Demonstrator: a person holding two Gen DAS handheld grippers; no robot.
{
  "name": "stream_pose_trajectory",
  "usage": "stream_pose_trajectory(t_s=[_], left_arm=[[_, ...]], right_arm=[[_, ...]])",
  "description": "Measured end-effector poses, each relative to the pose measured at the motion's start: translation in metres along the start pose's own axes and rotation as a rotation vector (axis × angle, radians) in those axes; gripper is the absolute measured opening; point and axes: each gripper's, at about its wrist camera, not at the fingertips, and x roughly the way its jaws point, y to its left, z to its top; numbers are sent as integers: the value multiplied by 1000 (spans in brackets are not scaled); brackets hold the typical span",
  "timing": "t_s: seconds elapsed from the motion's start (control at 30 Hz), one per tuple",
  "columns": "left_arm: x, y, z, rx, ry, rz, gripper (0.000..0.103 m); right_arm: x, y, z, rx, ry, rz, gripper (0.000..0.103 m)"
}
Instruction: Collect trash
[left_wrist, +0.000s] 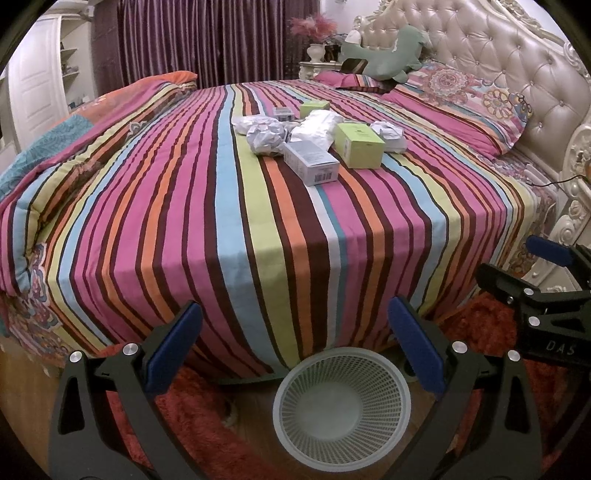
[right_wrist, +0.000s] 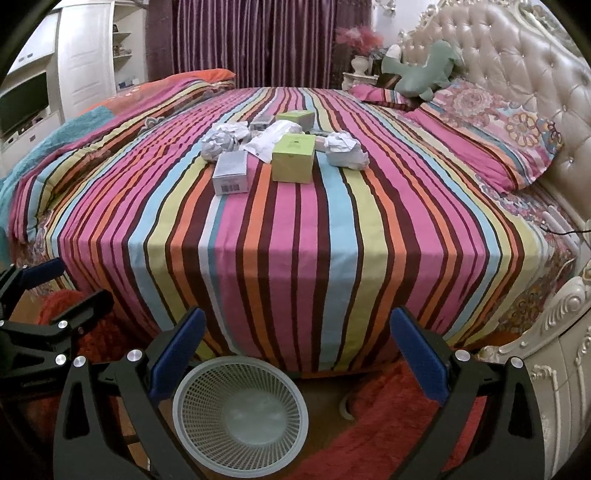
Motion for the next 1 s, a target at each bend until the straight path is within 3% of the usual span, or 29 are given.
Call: stream_pose_trajectory(t_s=[0.4, 1.0], left_arm=[[0, -1, -1, 3, 1, 0, 97], [7, 2, 1, -11, 22, -12, 97]], right_arm=[[-1, 5, 0, -35, -15, -11, 96], [1, -1, 4, 23, -24, 31, 96]])
